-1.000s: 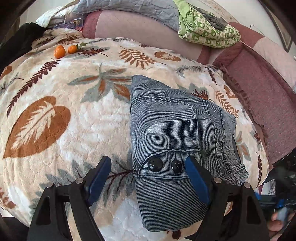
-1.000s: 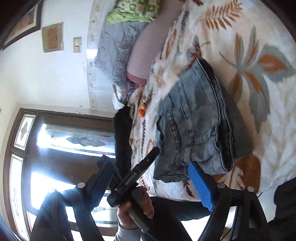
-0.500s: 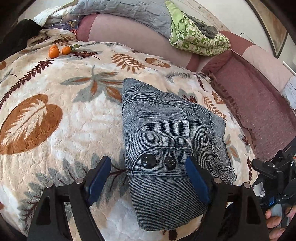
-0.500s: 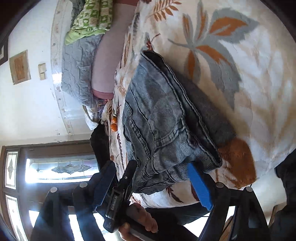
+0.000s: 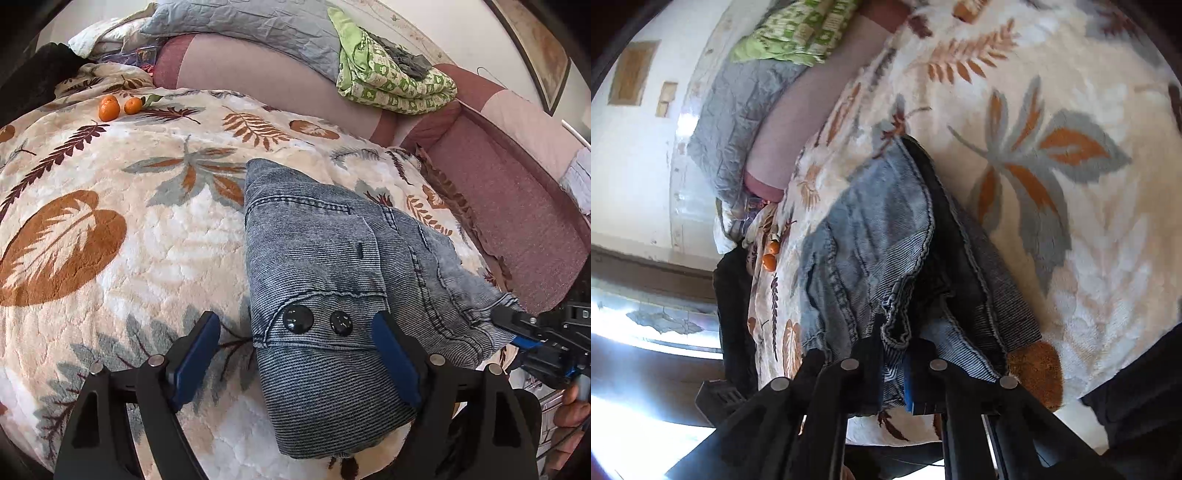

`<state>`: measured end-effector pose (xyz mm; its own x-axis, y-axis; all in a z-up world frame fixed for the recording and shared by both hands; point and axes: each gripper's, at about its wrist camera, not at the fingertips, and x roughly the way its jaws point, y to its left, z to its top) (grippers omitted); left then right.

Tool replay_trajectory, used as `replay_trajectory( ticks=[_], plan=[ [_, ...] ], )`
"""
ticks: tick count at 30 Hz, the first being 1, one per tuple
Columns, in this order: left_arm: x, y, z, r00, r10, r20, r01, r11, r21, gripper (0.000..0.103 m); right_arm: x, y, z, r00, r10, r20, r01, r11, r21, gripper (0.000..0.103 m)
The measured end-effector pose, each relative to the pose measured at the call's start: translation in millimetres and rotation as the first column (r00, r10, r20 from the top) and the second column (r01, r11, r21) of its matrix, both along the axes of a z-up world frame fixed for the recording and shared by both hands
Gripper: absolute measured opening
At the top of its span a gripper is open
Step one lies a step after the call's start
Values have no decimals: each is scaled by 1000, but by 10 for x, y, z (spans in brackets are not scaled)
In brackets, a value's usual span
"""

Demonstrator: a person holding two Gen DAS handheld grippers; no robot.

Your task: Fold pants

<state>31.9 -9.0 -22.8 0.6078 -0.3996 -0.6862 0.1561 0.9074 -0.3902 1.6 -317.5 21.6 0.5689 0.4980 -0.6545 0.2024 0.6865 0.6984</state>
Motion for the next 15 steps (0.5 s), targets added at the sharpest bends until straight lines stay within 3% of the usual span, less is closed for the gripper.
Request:
replay_trajectory(
  ticks=[2,4,6,7,9,10,12,13,14,15],
  plan=[
    [-2,20,13,1000,3,0,-3,1000,0,86,-138,80,143,999,10,36,-7,996,-84,8],
    [-21,35,56,1000,11,6,-11,1000,-2,86,-208,83,-31,1000,10,-2,-10,990,-141,8],
    [-92,23,154,997,21,73,-22,1000,14,86,-181,-60,-505,996,-10,-84,4,997,-73,8],
    [-121,3,196,994,16,104,-19,999,30,86,-174,-95,-691,994,-5,-106,7,1000,14,10],
    [-114,-110,140,995,-14,98,2,993,120,86,-230,-145,-673,997,-23,-72,27,998,62,10],
    [-73,-159,48,998,-26,60,17,988,154,86,-246,-139,-623,998,-16,-58,20,998,66,15],
    [-23,-138,-43,1000,-10,19,7,993,116,88,-309,-146,-541,999,-17,-31,21,993,120,37],
    [-5,-116,-45,1000,-5,4,4,995,102,88,-358,-162,-519,999,-31,-23,34,988,151,58],
    [5,-108,-48,1000,-10,0,10,995,100,88,-417,-179,-510,998,-52,-24,56,984,171,69],
    [8,-110,-54,1000,-13,2,13,995,103,89,-463,-189,-512,997,-71,-30,76,980,186,72]
  ],
)
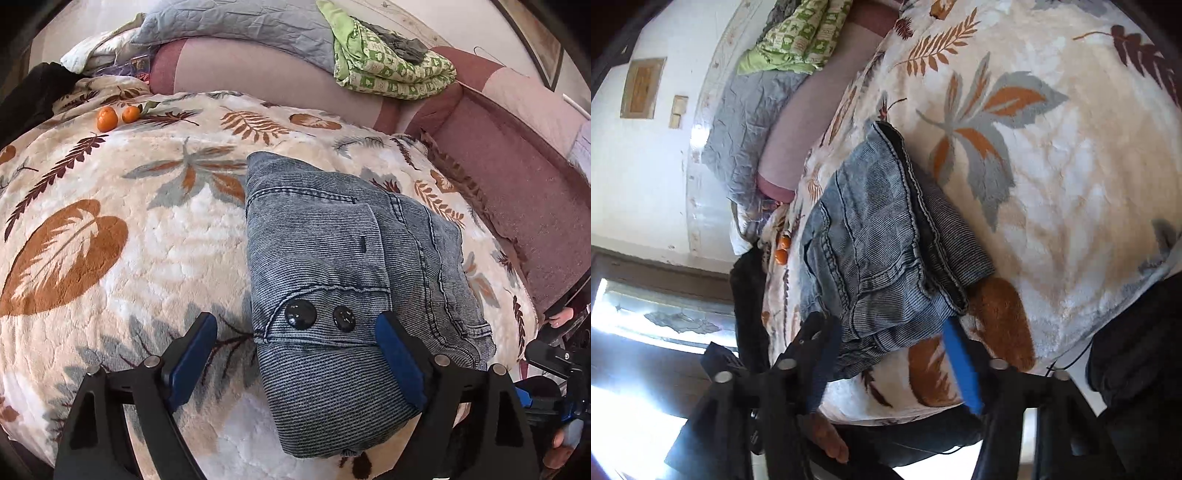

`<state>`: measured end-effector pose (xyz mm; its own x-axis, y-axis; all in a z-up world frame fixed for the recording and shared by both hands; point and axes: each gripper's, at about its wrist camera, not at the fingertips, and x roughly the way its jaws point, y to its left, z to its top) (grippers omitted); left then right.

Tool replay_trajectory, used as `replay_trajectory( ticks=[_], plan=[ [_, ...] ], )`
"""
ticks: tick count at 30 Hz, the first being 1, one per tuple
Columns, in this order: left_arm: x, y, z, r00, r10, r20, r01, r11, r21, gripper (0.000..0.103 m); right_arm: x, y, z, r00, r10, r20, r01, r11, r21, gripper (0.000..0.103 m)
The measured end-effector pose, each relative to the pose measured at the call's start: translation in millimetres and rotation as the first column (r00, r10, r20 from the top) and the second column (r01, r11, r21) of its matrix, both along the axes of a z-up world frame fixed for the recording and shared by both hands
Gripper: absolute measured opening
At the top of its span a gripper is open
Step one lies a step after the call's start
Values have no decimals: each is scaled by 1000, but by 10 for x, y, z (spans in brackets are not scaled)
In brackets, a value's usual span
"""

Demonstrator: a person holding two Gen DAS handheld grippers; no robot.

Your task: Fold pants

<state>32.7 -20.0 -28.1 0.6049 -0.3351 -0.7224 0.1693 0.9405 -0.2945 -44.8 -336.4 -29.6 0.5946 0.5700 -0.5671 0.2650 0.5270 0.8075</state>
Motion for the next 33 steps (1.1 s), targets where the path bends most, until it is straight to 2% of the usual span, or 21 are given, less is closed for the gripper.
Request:
replay_trajectory(
  ticks=[3,10,12,13,14,16,17,19,22,24,25,26,27,28,29,30,31,32,33],
  plan=[
    [-14,3,-6,1000,8,0,-8,1000,-6,90,2,18,-95,999,-17,-34,21,995,102,73],
    [-39,17,-5,1000,6,-2,-7,1000,-23,90,175,20,-330,986,-62,-156,91,978,190,73],
    [-56,11,6,1000,4,8,-4,1000,-13,90,198,22,-248,990,-57,-131,74,989,130,54],
    [-62,8,10,1000,2,11,-2,1000,-10,90,225,46,-180,991,-57,-124,67,995,74,37],
    [-63,10,10,1000,2,11,-2,1000,-9,90,266,76,-119,992,-50,-119,54,998,31,25],
    [-62,17,7,1000,1,6,-1,1000,-14,90,302,111,-4,994,-30,-107,25,998,-49,12],
    [-63,21,5,1000,2,5,-2,1000,-17,90,327,163,88,996,-15,-91,5,995,-102,11],
    [-68,25,5,1000,2,7,-2,1000,-21,90,326,222,316,999,13,-37,-20,979,-203,9],
    [-71,28,1,1000,4,13,-3,1000,-24,90,350,416,736,995,58,77,-26,932,-361,9],
    [-71,27,-4,1000,-2,9,2,1000,-22,90,363,457,798,993,55,106,1,885,-465,9],
    [-76,20,-4,1000,-4,10,4,1000,-22,90,368,403,701,995,36,91,14,869,-495,9],
    [-82,10,1,1000,-3,11,4,1000,-17,90,393,311,513,999,9,47,15,870,-493,9],
    [-91,6,9,1000,-4,16,4,1000,-12,90,439,199,220,999,-3,-34,-13,890,-456,9],
    [-97,-5,9,1000,-7,15,8,1000,-9,90,435,108,30,998,-2,-58,-20,924,-382,9],
    [-107,-12,13,1000,-8,20,8,1000,-7,90,358,8,7,999,-32,-17,24,948,-318,5],
    [-108,-23,10,1000,-8,24,8,1000,0,90,319,-55,35,999,-40,-20,32,954,-297,5],
    [-106,-35,4,1000,-10,28,9,1000,6,90,291,-99,98,998,-59,-26,49,957,-285,17],
    [-101,-46,2,1000,-12,29,11,1000,9,90,277,-140,158,998,-66,-22,57,962,-266,33],
    [-100,-55,2,1000,-13,29,12,1000,11,90,268,-180,239,998,-62,-7,59,968,-246,42]
  ],
)
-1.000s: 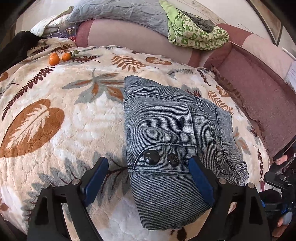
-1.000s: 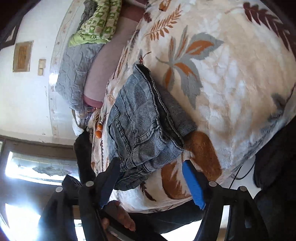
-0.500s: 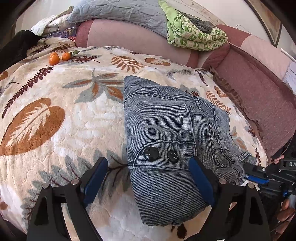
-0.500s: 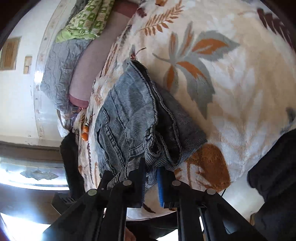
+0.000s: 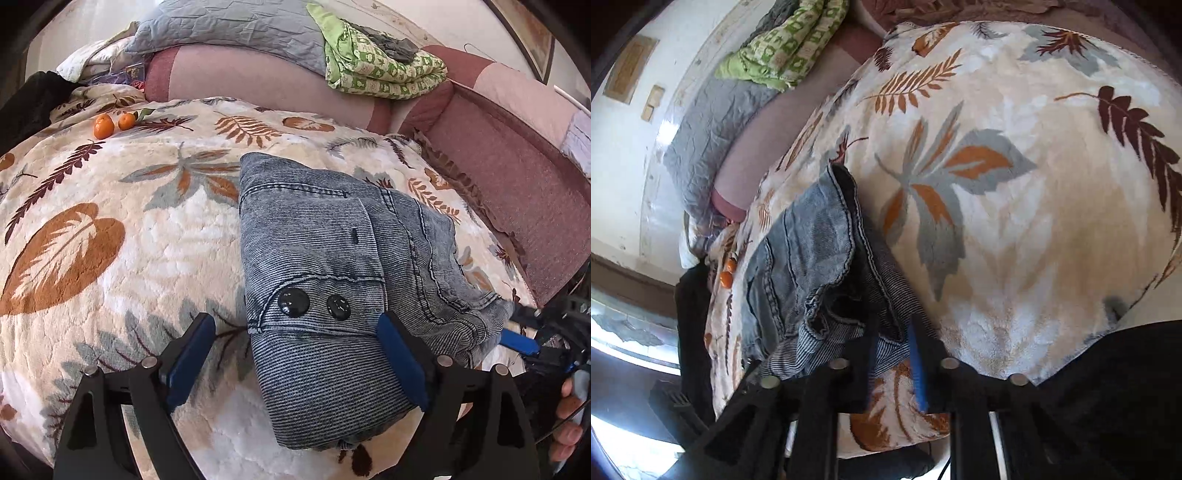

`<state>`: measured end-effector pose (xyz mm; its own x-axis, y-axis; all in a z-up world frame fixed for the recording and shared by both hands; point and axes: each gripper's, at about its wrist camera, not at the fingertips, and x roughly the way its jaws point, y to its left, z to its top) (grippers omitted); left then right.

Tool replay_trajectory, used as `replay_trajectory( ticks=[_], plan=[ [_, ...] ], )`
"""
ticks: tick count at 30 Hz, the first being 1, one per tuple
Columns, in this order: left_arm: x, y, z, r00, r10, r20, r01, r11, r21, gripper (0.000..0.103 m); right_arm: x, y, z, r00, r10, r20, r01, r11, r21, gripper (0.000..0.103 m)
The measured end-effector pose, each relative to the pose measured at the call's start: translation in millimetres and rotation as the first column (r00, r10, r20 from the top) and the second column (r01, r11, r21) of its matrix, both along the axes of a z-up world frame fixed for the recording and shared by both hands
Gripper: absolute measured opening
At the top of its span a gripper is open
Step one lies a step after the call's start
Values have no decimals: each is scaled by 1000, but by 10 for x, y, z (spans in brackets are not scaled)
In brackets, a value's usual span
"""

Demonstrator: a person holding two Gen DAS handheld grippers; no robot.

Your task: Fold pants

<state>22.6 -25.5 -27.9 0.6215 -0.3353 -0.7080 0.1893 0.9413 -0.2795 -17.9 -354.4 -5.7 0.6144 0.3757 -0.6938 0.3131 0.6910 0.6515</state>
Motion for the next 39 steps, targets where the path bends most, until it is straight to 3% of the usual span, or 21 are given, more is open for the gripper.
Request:
replay_trajectory(
  ticks=[1,3,5,8,10,12,13,14,15,16,17,19,21,23,25,27,29,32,35,37,39],
  plan=[
    [-1,-11,-7,1000,1,1,-1,1000,0,90,-9,-28,104,1000,-3,27,3,1000,5,53],
    [-2,-32,-19,1000,-5,0,5,1000,1,90,8,-33,334,997,3,83,-5,1000,14,57],
    [-8,-61,-28,1000,-20,-7,20,1000,3,90,154,59,550,990,76,120,-78,997,11,73],
    [-64,-76,29,999,-31,31,31,999,13,90,511,302,762,966,210,148,-210,978,-17,73],
    [-77,-104,23,998,-45,34,43,998,36,90,771,521,750,944,291,157,-298,954,20,73],
    [-50,-91,-22,999,-51,8,51,999,17,90,1056,594,554,930,350,109,-360,929,87,73],
    [-31,-67,-36,999,-52,-12,52,999,-6,90,1194,595,401,937,346,57,-349,936,49,74],
    [-21,-40,-32,998,-57,-24,57,998,-30,90,1359,587,128,941,328,-81,-332,942,-42,73],
    [-23,-6,5,997,-67,-29,65,996,-59,90,1438,520,-169,935,315,-166,-322,947,-14,67],
    [-59,43,79,998,-57,-5,57,995,-77,90,1422,451,-192,950,272,-151,-275,962,4,55],
    [-103,115,163,999,-42,32,45,994,-98,90,1407,457,-71,950,275,-149,-276,961,8,55],
    [-155,313,306,996,-8,84,22,986,-164,90,1409,581,196,935,316,-160,-335,936,-108,56],
    [-102,526,312,998,35,52,-22,971,-238,90,1407,757,515,931,331,-154,-362,892,-271,57],
    [40,688,120,996,45,-81,-70,941,-331,90,1522,1060,807,902,414,-120,-429,838,-337,63],
    [129,711,-79,982,18,-188,-91,918,-386,90,1737,1497,1013,850,510,-130,-516,758,-399,76],
    [156,671,-141,977,0,-215,-90,909,-406,90,2014,1971,1063,777,603,-177,-608,648,-459,77],
    [145,617,-120,977,-19,-213,-75,903,-423,90,2307,2443,958,705,653,-277,-691,545,-474,78],
    [221,518,-165,969,-51,-242,-64,893,-445,90,2654,2909,677,629,644,-436,-765,412,-495,78],
    [259,433,-144,972,-51,-230,-52,905,-422,90,2789,3040,324,556,607,-567,-824,313,-473,78],
    [282,372,-140,972,-57,-229,-44,908,-417,90,2817,3111,127,518,583,-626,-851,274,-449,77],
    [300,328,-132,972,-67,-226,-32,913,-406,82,2786,3116,-14,475,559,-680,-878,247,-410,45]
  ],
)
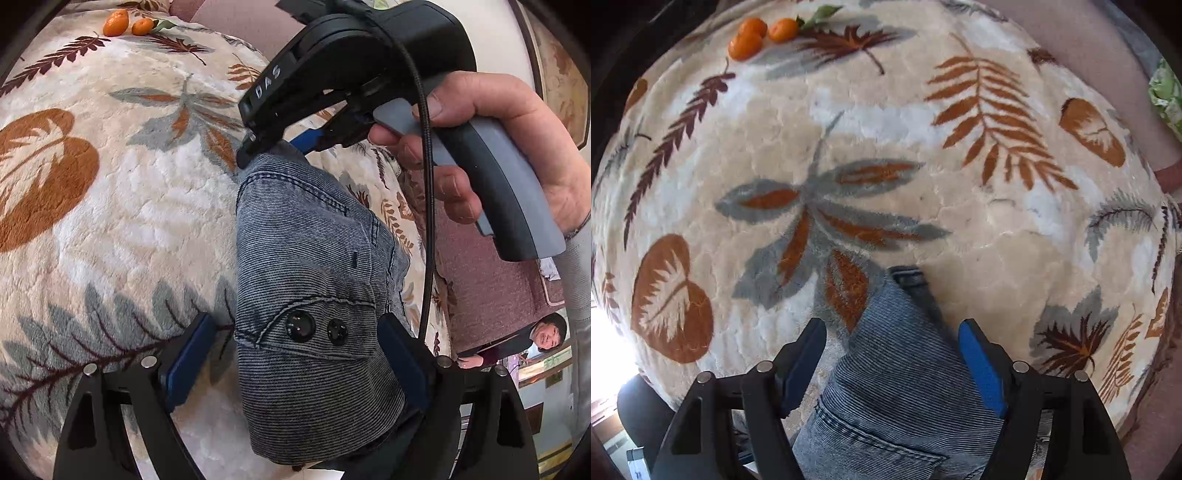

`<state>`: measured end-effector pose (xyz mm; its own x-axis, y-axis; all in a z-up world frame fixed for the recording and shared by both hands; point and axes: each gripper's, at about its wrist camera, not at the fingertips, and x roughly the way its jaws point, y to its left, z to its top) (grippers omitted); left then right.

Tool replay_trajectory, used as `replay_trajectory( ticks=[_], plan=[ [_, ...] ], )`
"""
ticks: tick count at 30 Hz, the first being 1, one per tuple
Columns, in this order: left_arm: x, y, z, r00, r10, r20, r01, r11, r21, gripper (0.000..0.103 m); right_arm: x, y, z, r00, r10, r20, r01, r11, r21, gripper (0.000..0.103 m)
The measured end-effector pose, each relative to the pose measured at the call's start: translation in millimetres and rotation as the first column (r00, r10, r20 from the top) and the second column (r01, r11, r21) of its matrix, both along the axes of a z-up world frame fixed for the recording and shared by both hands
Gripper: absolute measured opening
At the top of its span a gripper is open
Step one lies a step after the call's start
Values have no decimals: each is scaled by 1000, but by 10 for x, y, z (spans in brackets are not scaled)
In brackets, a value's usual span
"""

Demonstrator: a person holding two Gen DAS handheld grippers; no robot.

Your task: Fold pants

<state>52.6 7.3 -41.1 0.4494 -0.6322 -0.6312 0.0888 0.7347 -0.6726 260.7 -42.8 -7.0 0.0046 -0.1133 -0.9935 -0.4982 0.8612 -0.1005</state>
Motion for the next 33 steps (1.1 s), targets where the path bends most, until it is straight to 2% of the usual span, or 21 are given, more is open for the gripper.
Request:
replay_trajectory(
  ticks=[1,3,5,8,9,12,14,17,19,21,23,24,25,27,28,29,31,33],
  plan=[
    [15,-66,0,1000,-28,-5,28,999,23,59,-44,16,-12,999,39,10,-38,999,-25,31],
    [7,-140,27,999,-33,7,33,997,65,57,-108,11,42,997,71,35,-69,997,-47,23],
    [-10,-194,85,999,-36,29,33,996,84,46,-176,22,154,990,103,95,-98,994,-51,15],
    [18,-233,112,998,-24,57,18,993,114,42,-236,57,308,973,126,194,-120,992,-44,11],
    [13,-247,116,998,-20,61,13,993,121,42,-236,68,309,971,127,203,-121,992,-44,11],
    [24,-284,96,998,-22,57,13,990,139,45,-189,5,257,965,68,252,-71,997,3,11],
    [19,-277,50,999,12,36,-17,991,130,60,-61,-147,251,955,-32,294,17,999,51,15],
    [-13,-218,49,999,23,35,-27,992,121,63,5,-454,548,903,-170,394,135,984,115,21],
    [-63,-166,102,998,32,57,-39,989,143,66,-92,-690,772,905,-245,348,158,953,258,22],
    [-127,-128,169,995,36,89,-50,986,157,66,-319,-859,908,922,-281,266,161,904,397,36],
    [-201,-56,237,992,42,115,-60,985,160,66,-642,-1098,909,921,-328,212,186,846,499,65],
    [-231,-53,268,991,38,131,-59,985,161,66,-800,-1144,794,915,-358,184,215,821,528,70],
    [-247,-33,286,989,35,143,-59,984,166,66,-882,-1304,637,911,-386,143,255,803,540,71],
    [-279,-51,294,989,22,148,-50,981,188,68,-904,-1558,195,901,-420,104,336,831,443,71],
    [-276,-83,267,990,13,142,-41,979,201,68,-895,-1656,72,896,-431,103,346,826,445,60],
    [-279,-107,241,990,12,142,-42,976,215,68,-943,-1726,119,885,-453,109,354,805,477,55],
    [-294,-149,212,987,15,160,-55,967,249,68,-1105,-1770,366,871,-473,131,338,772,539,56],
    [-313,-174,241,983,10,185,-61,960,272,68,-1352,-1791,594,863,-464,201,278,767,578,57]
  ],
)
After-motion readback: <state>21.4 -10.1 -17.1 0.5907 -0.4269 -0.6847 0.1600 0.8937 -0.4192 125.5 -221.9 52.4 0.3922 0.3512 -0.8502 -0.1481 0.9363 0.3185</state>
